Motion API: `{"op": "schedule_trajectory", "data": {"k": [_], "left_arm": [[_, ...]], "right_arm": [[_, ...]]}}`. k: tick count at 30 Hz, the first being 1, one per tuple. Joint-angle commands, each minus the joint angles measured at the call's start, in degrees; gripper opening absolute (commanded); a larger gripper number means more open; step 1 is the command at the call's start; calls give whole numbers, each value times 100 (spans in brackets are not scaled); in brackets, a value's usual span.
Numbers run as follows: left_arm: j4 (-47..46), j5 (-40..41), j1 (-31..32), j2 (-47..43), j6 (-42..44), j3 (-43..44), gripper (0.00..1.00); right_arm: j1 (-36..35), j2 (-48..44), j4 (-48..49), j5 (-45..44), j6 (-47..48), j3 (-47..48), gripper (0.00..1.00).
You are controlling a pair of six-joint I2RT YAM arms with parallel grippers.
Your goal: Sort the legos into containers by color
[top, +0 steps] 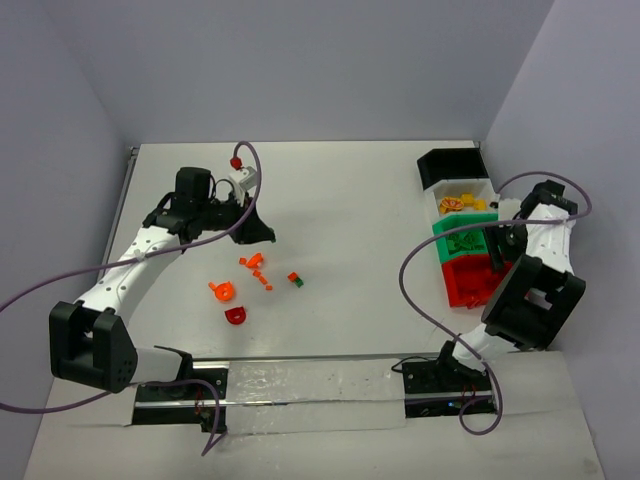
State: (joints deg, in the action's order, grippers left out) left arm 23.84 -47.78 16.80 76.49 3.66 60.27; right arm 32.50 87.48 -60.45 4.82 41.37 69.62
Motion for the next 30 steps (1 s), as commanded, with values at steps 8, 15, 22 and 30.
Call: {"op": "schedule_trajectory", "data": {"k": [8, 15, 22, 30], "left_arm": [[-1608, -2326, -255, -90, -2514, -168, 0], [-3251, -1898, -415, -441, -5142, -671, 0], [-1512, 51, -432, -548, -5142, -15, 0], [-1159, 369, -421, -482, -5609, 18, 0]], "right_arm": [[-2805, -1232, 645, 2900, -1212, 858, 66], [-5396, -1328, 2872, 3211, -2506, 472, 65], [-6603, -337, 3074, 2388, -3678, 1373, 59], [-7145, 337, 3165, 2237, -4332, 2118, 58]]}}
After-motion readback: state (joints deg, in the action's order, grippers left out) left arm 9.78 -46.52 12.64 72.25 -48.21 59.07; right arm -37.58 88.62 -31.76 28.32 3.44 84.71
